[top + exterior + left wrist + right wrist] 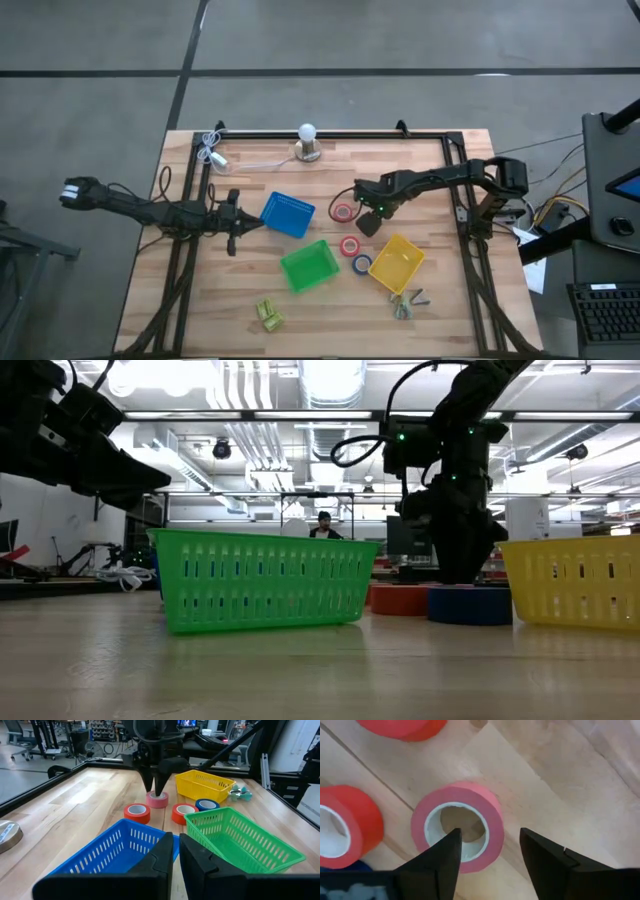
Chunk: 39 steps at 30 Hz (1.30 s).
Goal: Pick and place Stapler, Stapler remover, tape
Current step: Put the pink tape into the yellow bin
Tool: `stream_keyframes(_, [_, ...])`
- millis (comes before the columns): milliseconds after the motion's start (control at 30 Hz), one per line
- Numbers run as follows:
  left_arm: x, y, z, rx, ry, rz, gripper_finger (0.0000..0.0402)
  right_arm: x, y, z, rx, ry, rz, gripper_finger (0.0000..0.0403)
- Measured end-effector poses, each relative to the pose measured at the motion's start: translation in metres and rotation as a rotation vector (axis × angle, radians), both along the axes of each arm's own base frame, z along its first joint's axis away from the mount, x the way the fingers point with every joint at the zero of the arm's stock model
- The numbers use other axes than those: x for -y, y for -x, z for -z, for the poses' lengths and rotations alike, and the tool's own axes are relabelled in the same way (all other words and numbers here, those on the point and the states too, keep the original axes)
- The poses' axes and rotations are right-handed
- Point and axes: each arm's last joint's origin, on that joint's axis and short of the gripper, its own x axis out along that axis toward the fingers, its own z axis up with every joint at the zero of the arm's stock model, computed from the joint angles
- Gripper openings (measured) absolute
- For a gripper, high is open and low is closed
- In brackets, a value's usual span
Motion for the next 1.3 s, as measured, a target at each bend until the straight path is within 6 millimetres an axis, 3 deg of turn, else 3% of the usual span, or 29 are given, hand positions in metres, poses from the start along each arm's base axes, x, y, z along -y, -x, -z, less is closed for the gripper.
stream_keyframes(467, [0.0,0.0,0.0,0.0,0.0,0.0,0.0035,0.0,-0.001,0.0,0.02,-0.005,-0.076,0.0044])
stream_keyframes(633, [0.0,0.0,0.0,-0.001,0.0,0.0,0.0035,0.0,0.0,-0.005,0.031,-0.023,-0.08,0.0027])
stream_keyframes(933, [0.0,0.0,0.0,0.0,0.0,0.0,0.0035,-0.004,0.002,-0.058,0.065,-0.012,-0.105,0.0035])
stream_keyframes(1200, [0.0,0.0,0.0,0.0,0.0,0.0,0.0035,-0.037,0.033,-0.106,0.051,-0.015,-0.184,0.0035])
stream_keyframes(1300, [0.0,0.0,0.0,-0.001,0.0,0.0,0.0035,-0.052,0.045,-0.114,0.075,-0.026,-0.172,0.0035])
